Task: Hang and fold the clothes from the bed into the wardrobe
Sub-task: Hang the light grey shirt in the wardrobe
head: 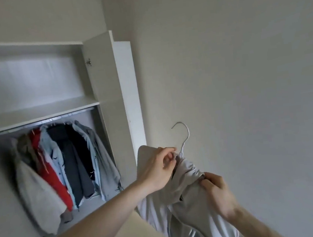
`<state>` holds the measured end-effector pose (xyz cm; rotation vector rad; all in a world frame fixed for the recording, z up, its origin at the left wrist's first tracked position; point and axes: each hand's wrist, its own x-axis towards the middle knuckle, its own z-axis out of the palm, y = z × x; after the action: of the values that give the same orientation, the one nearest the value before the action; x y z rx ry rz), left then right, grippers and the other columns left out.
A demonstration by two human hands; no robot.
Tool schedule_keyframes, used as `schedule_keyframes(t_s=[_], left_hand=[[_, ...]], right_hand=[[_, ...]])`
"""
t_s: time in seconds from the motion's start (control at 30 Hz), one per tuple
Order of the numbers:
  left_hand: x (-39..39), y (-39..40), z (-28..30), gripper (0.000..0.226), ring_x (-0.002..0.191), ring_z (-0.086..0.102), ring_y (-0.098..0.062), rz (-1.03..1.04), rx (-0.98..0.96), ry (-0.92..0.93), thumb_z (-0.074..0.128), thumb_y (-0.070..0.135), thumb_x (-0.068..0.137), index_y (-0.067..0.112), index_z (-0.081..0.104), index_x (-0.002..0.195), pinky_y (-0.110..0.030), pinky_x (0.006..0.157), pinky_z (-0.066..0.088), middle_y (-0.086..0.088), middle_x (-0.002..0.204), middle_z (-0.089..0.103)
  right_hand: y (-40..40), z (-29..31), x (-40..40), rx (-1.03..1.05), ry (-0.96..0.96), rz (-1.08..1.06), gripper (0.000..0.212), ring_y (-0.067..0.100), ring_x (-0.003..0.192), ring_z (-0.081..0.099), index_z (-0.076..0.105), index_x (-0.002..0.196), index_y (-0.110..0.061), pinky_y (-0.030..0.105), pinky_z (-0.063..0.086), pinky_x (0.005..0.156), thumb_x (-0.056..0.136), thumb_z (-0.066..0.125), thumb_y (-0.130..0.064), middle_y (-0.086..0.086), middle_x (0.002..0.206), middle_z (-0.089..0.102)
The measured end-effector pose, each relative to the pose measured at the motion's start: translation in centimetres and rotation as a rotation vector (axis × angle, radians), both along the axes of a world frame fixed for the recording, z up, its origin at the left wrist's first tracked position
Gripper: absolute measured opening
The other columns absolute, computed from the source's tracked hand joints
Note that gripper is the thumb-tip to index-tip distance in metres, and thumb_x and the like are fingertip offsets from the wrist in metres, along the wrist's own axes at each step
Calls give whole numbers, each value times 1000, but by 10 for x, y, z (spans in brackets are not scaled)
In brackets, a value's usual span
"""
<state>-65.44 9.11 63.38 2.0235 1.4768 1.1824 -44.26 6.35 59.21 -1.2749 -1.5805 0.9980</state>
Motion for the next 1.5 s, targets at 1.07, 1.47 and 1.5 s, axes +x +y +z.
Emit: schedule_keyframes(t_s=[1.07,1.47,1.5], left_hand=[[-436,333,-2,18,88,67,-6,457,-5,29,61,35,100,22,73,98,-29,87,55,9,91,71],[-547,427,-63,14,102,56,-15,279,-59,87,64,12,96,5,60,84,-36,99,47,-2,102,61],[-556,437,-68,14,103,55,-12,264,-55,91,64,9,96,4,60,83,-31,100,46,-4,105,61]], right_hand=[[427,-5,-496,9,28,431,35,10,52,29,44,63,-12,17,21,48,96,48,-3,-1,55,34],[525,-58,-631,-177,98,304,25,11,56,38,58,66,0,20,30,47,89,49,1,0,57,46],[531,-65,-641,-193,131,274,27,13,60,39,57,66,-2,23,31,50,91,48,-4,3,61,46]])
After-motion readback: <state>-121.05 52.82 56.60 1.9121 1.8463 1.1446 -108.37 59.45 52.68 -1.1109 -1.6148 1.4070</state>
